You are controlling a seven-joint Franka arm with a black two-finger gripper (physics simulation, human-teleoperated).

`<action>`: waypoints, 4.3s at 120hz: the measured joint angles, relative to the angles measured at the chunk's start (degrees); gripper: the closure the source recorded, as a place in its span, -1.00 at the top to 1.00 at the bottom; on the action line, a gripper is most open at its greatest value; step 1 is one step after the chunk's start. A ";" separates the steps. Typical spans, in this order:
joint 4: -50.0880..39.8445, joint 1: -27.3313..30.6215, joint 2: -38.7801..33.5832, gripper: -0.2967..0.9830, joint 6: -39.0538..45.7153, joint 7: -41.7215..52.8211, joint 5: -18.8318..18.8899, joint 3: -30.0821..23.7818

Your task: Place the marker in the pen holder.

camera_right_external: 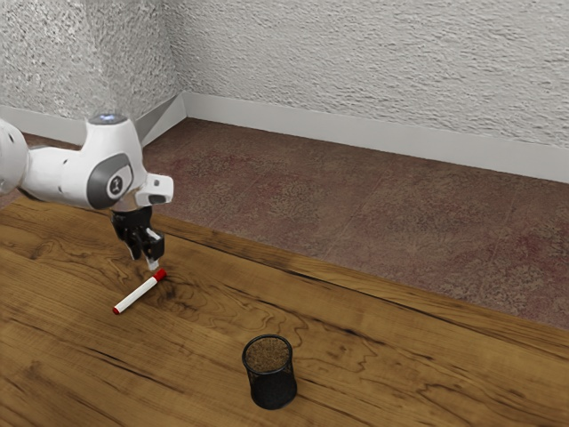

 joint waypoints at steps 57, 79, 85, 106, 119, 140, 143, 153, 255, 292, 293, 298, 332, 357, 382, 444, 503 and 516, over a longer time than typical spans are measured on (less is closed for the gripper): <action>1.38 0.77 8.26 -0.13 6.31 -6.51 0.18 0.00; 1.62 0.85 8.99 -0.15 7.04 -7.87 0.27 0.00; 1.64 1.17 9.26 -0.15 7.17 -8.17 0.28 0.00; 1.65 1.56 9.98 -0.16 7.77 -8.98 0.30 0.00; 1.65 1.63 10.06 -0.28 7.97 -9.33 0.31 0.01; 1.65 2.04 9.89 -0.54 8.16 -9.87 0.48 0.21; 1.65 2.09 9.87 -0.57 8.19 -9.99 0.56 0.24; 1.61 2.27 9.14 -0.62 8.28 -10.47 1.27 0.27; 2.65 -15.79 -7.61 -0.69 7.33 -15.33 2.61 -6.38; 2.32 -17.74 -7.45 -0.69 7.27 -17.16 2.48 -12.33; 2.28 -17.88 -7.43 -0.69 7.27 -17.23 2.48 -12.47; 2.00 -18.64 -7.38 -0.69 7.27 -17.58 2.52 -12.95; 0.19 -19.60 -9.29 -0.69 7.03 -19.79 2.56 -17.45; -3.91 -22.61 -13.55 -0.69 6.05 -21.69 2.61 -18.74; -6.63 -20.44 -17.25 -0.69 4.28 -23.38 2.70 -19.52; -10.98 -17.26 -20.41 -0.69 1.11 -26.28 2.56 -22.96; -16.61 -17.21 -20.08 -0.66 0.77 -29.15 2.39 -23.80; -17.39 -17.19 -19.95 -0.30 0.71 -29.38 1.73 -23.81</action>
